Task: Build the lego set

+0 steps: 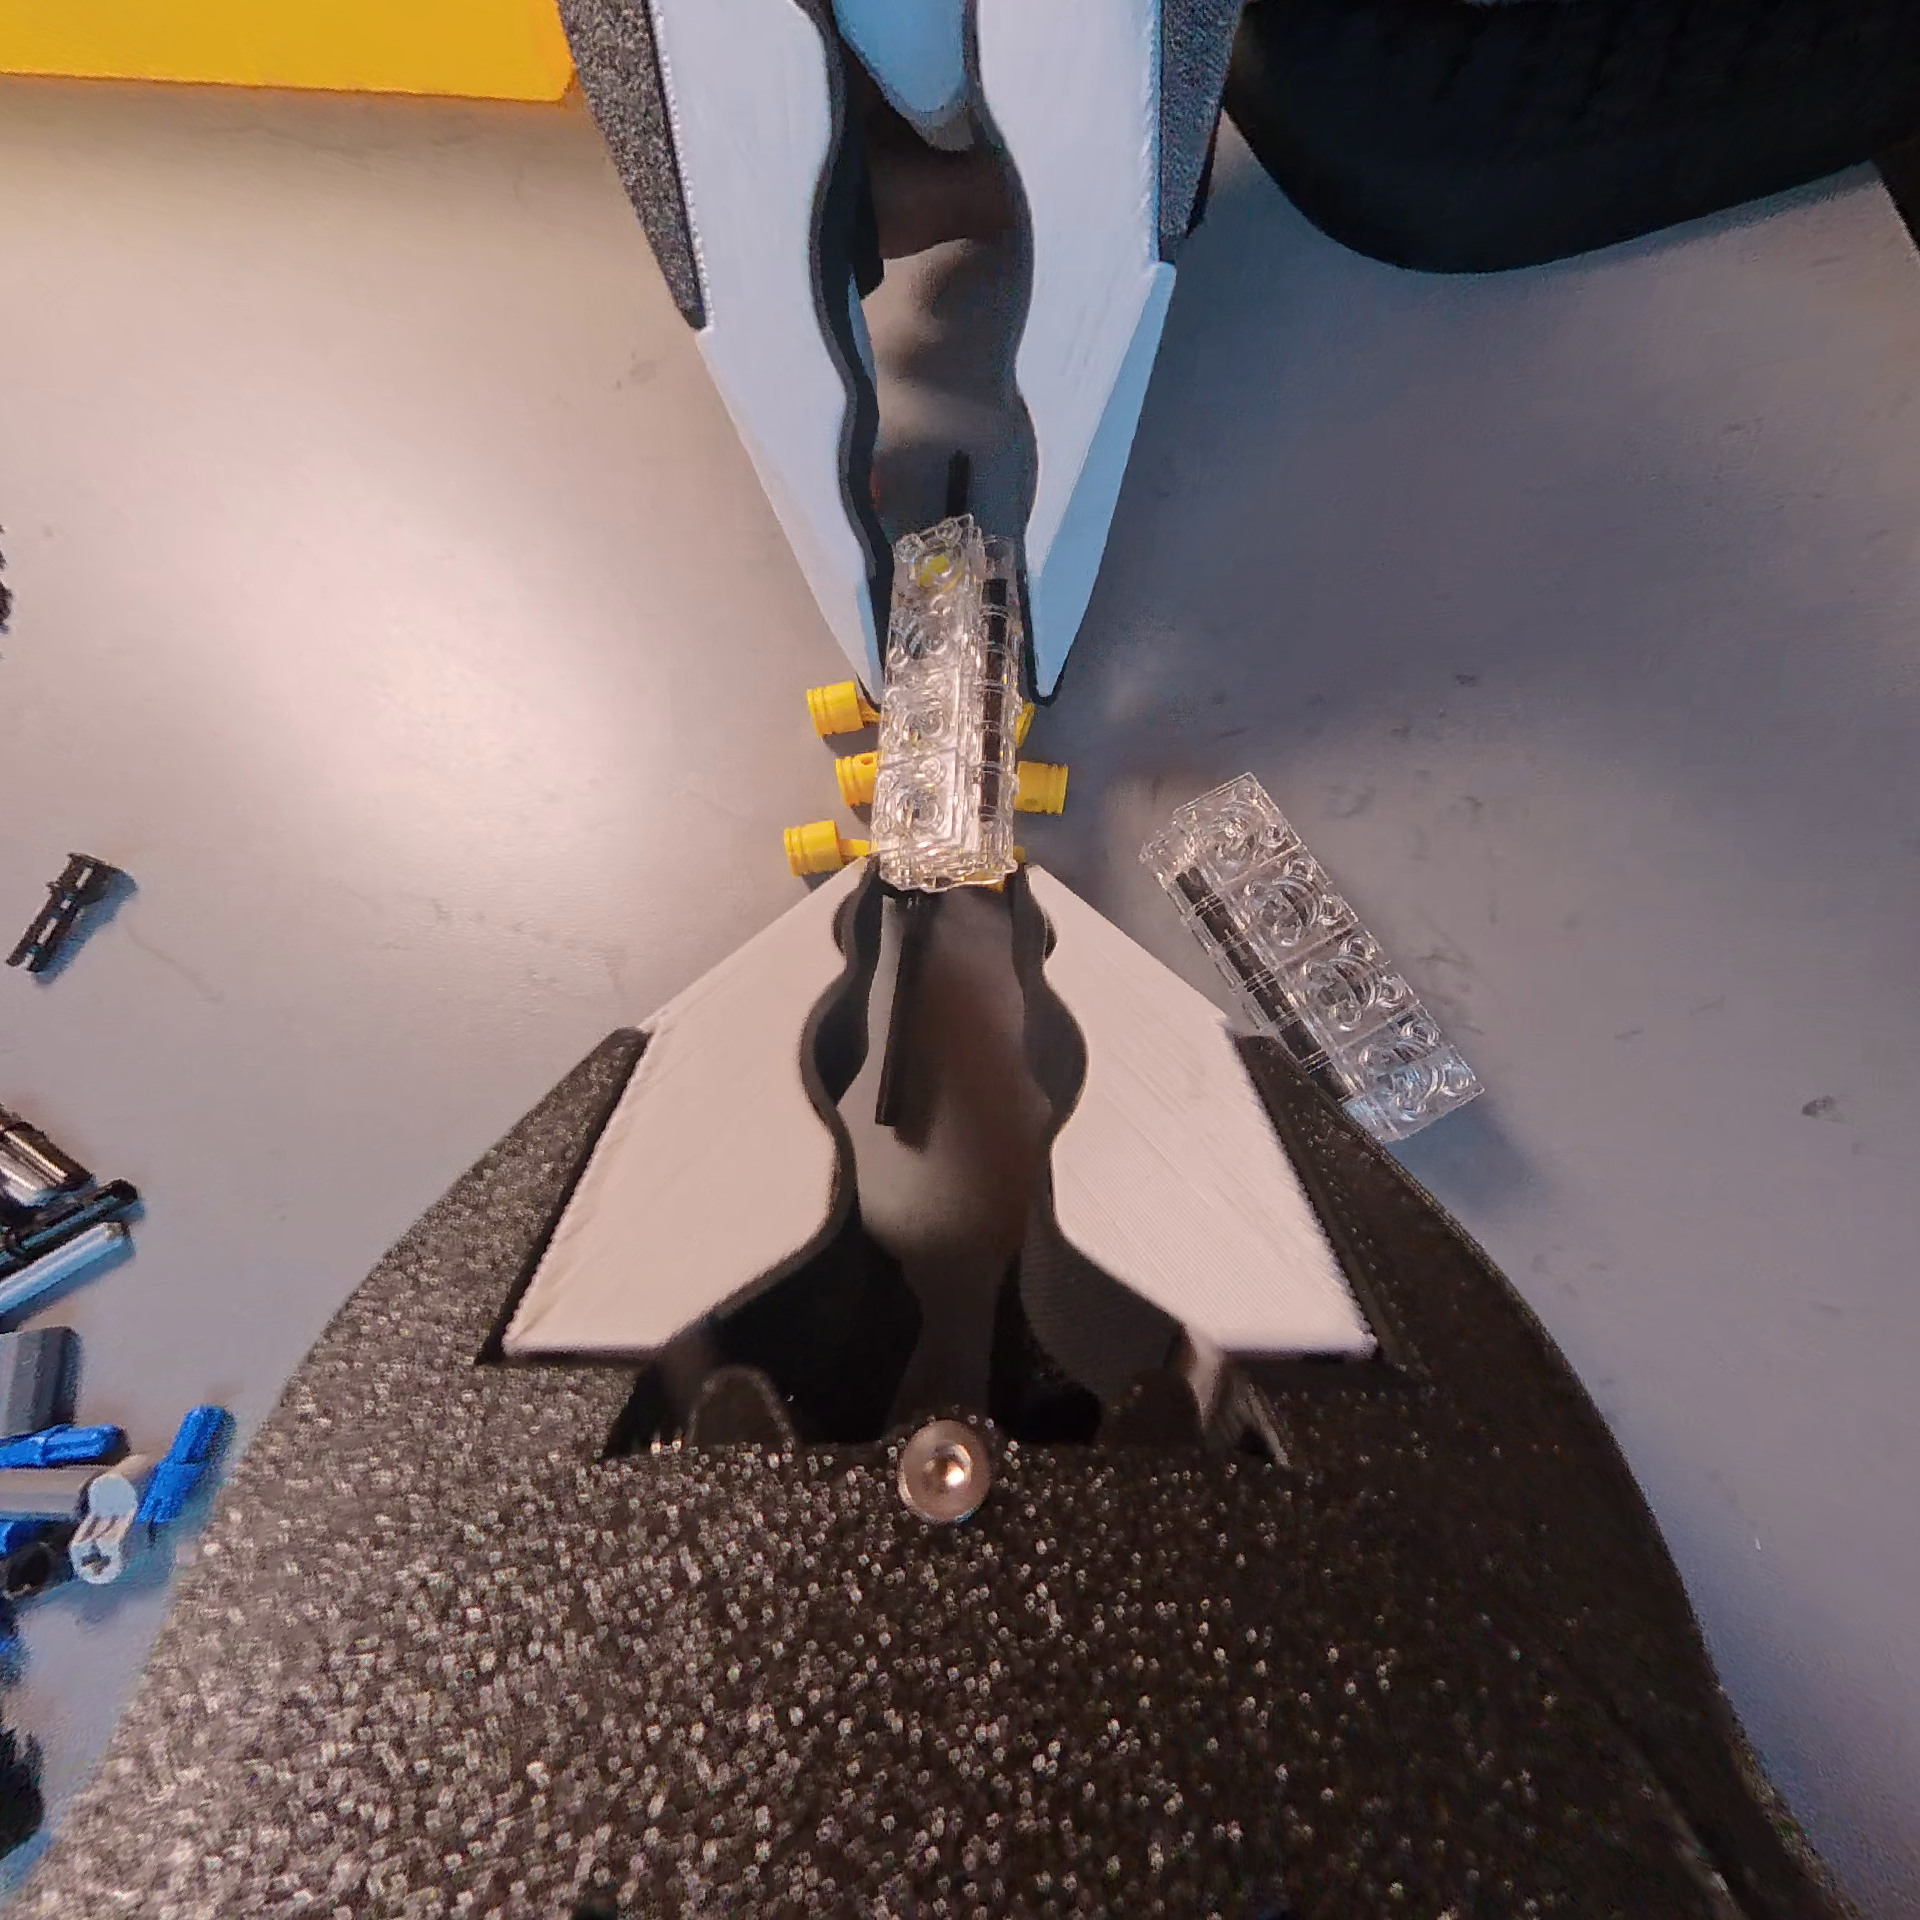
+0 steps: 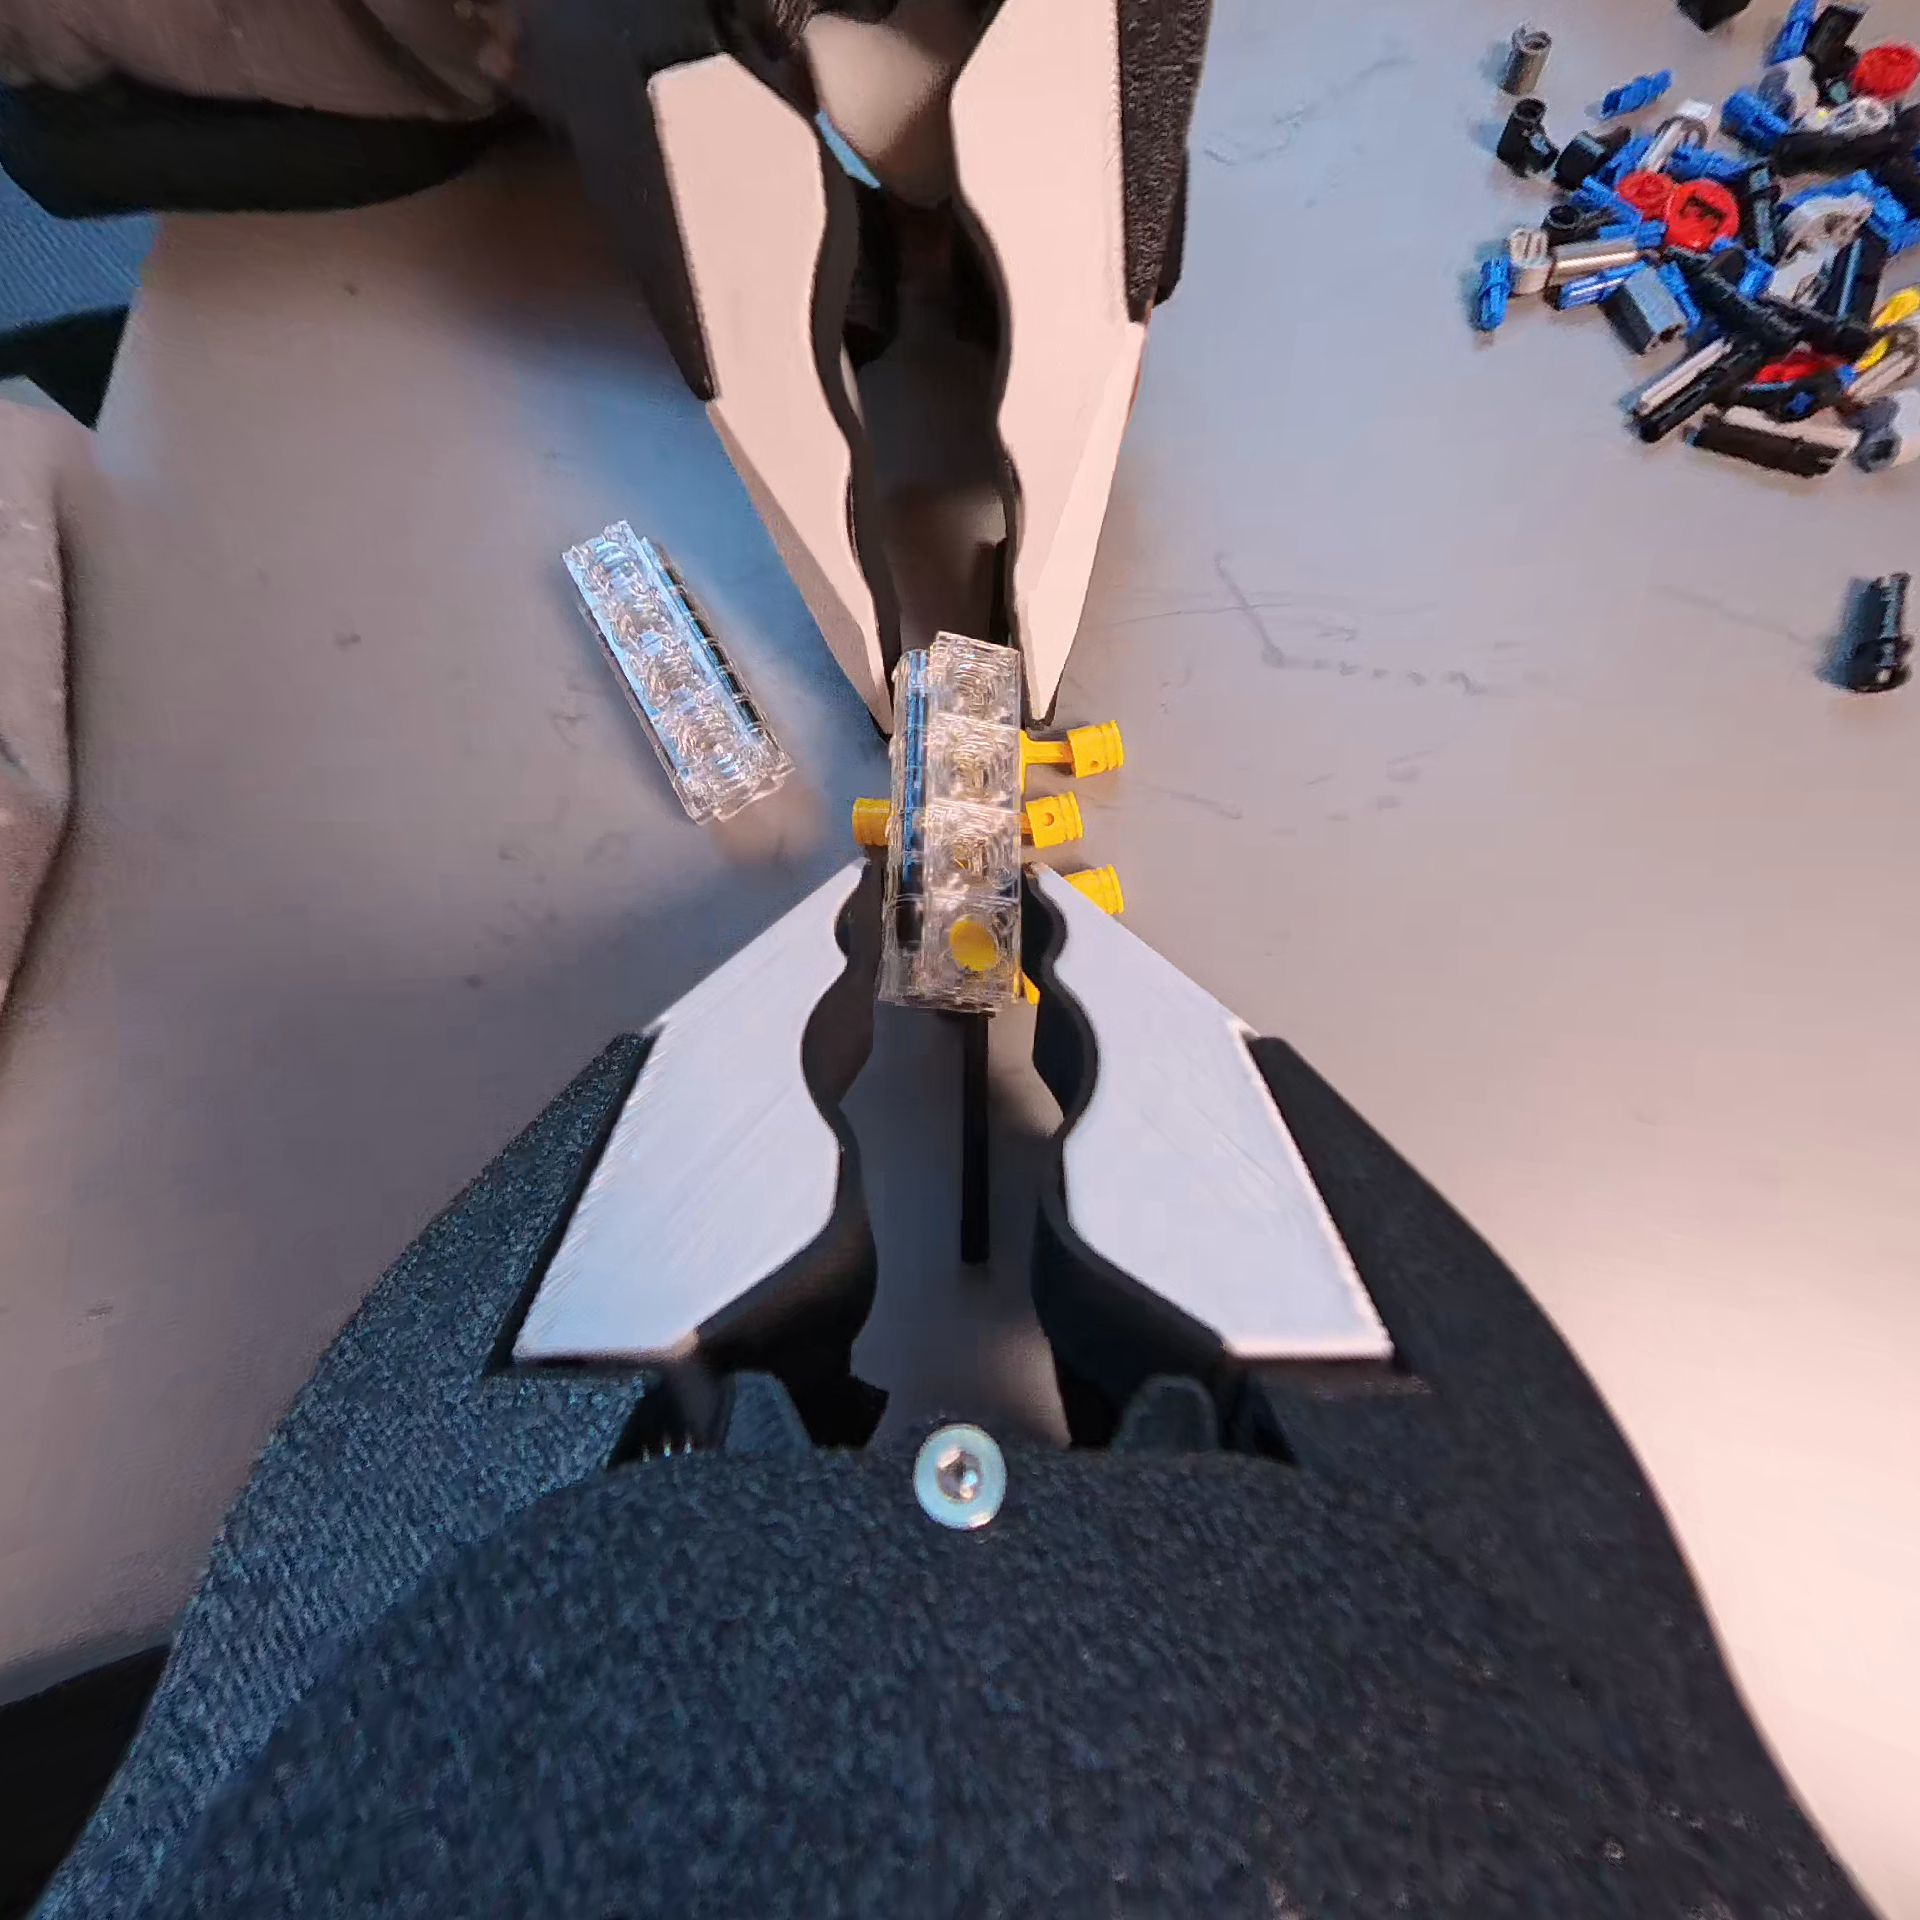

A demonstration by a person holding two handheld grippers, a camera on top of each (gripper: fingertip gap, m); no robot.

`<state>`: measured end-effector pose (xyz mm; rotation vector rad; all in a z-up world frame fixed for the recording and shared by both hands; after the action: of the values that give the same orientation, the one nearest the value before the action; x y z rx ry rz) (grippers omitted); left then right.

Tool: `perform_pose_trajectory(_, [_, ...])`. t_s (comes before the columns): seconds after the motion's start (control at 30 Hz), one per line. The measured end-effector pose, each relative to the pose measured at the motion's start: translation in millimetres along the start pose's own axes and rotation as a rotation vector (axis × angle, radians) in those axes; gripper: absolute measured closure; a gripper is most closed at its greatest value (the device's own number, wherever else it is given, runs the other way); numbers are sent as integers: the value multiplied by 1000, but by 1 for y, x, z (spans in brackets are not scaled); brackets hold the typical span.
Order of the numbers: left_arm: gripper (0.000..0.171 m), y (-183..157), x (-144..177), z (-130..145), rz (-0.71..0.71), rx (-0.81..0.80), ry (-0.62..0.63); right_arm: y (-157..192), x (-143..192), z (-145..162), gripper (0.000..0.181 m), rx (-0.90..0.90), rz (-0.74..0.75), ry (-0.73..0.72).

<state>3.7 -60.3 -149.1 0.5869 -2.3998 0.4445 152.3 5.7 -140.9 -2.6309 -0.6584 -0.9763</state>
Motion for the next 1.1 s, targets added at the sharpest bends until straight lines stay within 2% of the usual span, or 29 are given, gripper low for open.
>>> perform_pose_trajectory(0.27, [148,2,5,0,59,79,2,10,-3,-5,153,237,97,109])
perform_pose_trajectory(0.47, [148,4,7,-2,101,171,17,8,3,-12,152,199,120,25])
perform_pose_trajectory(0.67, [148,5,7,-2,104,192,17,7,0,-12,156,182,120,46])
perform_pose_trajectory(0.97, [148,-1,7,1,43,43,20,5,4,-14,149,95,95,9])
perform_pose_trajectory(1.1, [148,-1,7,1,30,20,21,8,-2,-13,157,93,67,35])
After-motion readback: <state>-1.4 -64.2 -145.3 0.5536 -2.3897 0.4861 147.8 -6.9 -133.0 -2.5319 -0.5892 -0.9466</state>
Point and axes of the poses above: each gripper's, where its closed fingertips meet, x back along the fingers, z out of its underside, y = z × x across the jaws, the point moved 9 cm from there along x, back along the fingers, and after that the axes turned 15 degrees about x, right-handed, at the moved point
